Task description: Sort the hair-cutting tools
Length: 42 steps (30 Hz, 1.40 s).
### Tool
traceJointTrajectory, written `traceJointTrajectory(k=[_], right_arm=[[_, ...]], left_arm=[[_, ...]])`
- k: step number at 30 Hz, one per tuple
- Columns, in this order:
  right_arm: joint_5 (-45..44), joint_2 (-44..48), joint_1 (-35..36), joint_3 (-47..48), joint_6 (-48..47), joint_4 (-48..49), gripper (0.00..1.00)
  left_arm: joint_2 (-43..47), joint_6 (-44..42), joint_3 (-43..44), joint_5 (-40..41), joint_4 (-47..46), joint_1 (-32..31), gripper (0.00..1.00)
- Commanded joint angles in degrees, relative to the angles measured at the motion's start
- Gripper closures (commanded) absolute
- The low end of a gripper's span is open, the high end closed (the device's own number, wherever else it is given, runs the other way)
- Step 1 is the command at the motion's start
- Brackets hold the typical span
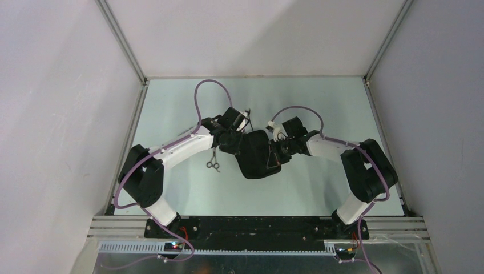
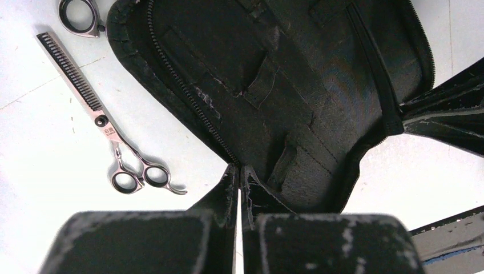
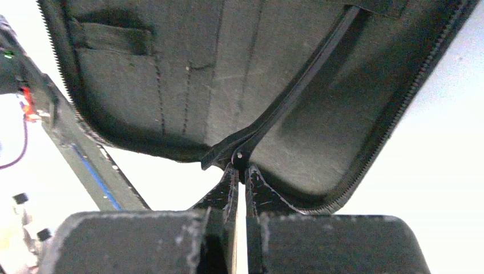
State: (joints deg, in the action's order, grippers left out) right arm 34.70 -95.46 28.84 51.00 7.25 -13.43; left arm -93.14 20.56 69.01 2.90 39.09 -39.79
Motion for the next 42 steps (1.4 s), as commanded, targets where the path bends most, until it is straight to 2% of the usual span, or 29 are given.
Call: traceJointTrajectory(k=[1, 8, 18, 36, 42], right_arm=[[-10.65, -0.06, 0.85, 4.85, -8.68, -11.6, 1.0], [-20.42, -1.41, 4.11, 7.96, -14.26, -14.8, 1.0], [-28.73, -5.34, 8.25, 9.52, -16.65, -10.96, 1.0], [-27.78, -8.03, 5.52, 14.27, -22.16, -9.67, 1.0], [-39.28, -9.73, 9.27, 14.69, -26.49, -8.49, 1.0]], left_arm=[[2.13, -3.4, 0.99, -0.53, -0.06, -0.28, 1.0], [0.97, -4.39, 0.43, -3.71, -0.34, -0.26, 1.0], [-0.62, -4.66, 0.52, -6.16, -0.6, -0.29, 1.0], [-0.29, -6.24, -2.82, -9.38, -3.01, -0.26, 1.0], [-0.48, -6.49, -2.65, -9.13, -2.95, -0.36, 1.0]])
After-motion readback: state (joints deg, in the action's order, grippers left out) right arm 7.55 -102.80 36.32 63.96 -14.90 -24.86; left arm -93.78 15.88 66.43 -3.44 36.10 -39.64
